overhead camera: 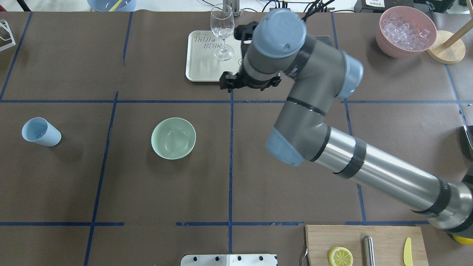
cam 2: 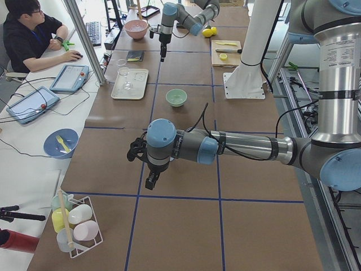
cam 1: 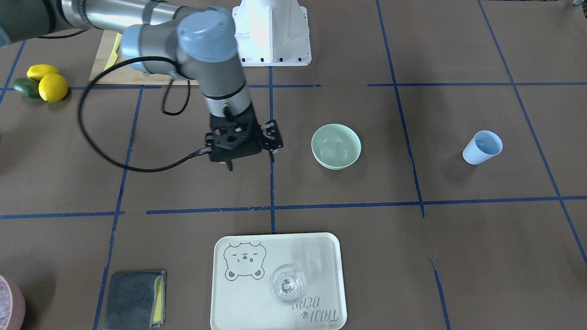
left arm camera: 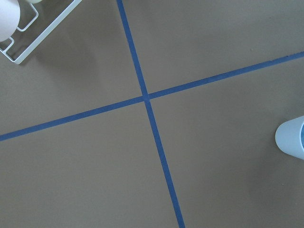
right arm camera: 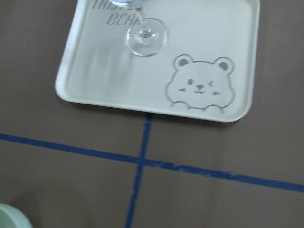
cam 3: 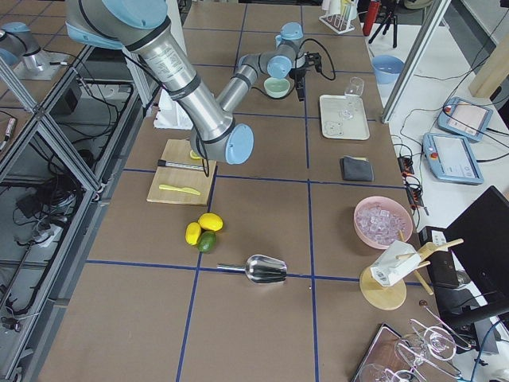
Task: Pour ice into bowl
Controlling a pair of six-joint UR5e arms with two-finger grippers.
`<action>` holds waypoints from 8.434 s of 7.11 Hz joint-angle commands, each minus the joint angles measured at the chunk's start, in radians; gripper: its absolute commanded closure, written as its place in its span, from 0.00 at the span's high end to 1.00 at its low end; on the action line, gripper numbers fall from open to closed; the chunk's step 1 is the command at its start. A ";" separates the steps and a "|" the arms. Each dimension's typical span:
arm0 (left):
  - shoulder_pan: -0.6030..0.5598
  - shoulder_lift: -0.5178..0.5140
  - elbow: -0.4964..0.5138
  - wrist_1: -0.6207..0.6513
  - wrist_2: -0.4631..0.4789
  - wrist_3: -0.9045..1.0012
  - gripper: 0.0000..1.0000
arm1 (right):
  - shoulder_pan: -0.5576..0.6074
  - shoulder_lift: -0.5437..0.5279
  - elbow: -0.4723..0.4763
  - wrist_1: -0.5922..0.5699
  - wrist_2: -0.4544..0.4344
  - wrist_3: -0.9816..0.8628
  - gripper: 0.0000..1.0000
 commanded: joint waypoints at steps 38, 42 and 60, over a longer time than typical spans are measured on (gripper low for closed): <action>1.237 0.086 0.308 -1.154 1.696 -1.457 0.99 | 0.690 -0.680 0.088 0.002 0.367 -1.069 1.00; 1.204 0.071 0.317 -1.154 1.696 -1.457 0.98 | 0.690 -0.676 0.087 0.002 0.362 -1.069 1.00; 1.201 -0.233 0.136 -1.001 1.684 -0.111 0.00 | 0.729 -0.733 0.082 -0.001 0.327 -0.988 1.00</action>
